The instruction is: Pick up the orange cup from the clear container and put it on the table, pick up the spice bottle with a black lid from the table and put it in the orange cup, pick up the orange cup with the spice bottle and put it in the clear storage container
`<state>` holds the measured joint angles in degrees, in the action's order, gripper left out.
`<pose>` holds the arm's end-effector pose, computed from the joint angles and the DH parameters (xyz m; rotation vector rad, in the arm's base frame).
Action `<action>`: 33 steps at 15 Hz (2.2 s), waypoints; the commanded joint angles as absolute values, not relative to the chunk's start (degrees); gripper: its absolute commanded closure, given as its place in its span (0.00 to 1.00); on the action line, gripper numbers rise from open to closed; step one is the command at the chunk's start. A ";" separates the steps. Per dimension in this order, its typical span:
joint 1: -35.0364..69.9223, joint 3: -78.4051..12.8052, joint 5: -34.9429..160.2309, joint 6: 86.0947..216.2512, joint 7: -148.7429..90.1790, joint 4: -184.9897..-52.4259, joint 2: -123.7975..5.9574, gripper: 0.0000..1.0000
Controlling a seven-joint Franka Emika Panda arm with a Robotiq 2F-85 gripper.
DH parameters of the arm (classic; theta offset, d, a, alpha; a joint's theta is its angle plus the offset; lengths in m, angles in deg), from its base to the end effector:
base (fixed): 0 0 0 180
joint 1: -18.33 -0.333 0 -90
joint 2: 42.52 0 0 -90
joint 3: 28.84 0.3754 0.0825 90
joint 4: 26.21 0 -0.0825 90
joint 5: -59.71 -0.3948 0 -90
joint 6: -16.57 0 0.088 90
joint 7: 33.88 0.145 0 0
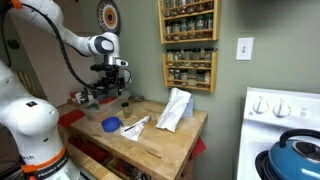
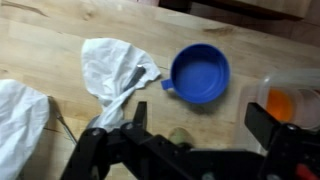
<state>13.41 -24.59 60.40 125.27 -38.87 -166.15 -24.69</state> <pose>0.3890 0.0619 0.4139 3.0557 0.3779 -0.3613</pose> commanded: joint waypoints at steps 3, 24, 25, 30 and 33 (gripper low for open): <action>7.85 -18.34 50.59 128.28 -28.70 -158.86 -33.16 0.00; 5.34 -15.70 50.83 165.07 -29.19 -163.31 -44.28 0.00; 5.10 -15.49 50.06 165.70 -29.34 -163.26 -45.01 0.00; 4.10 -14.75 52.58 171.46 -26.84 -162.72 -49.12 0.00; 3.49 -15.54 55.04 174.85 -23.12 -162.10 -51.36 0.00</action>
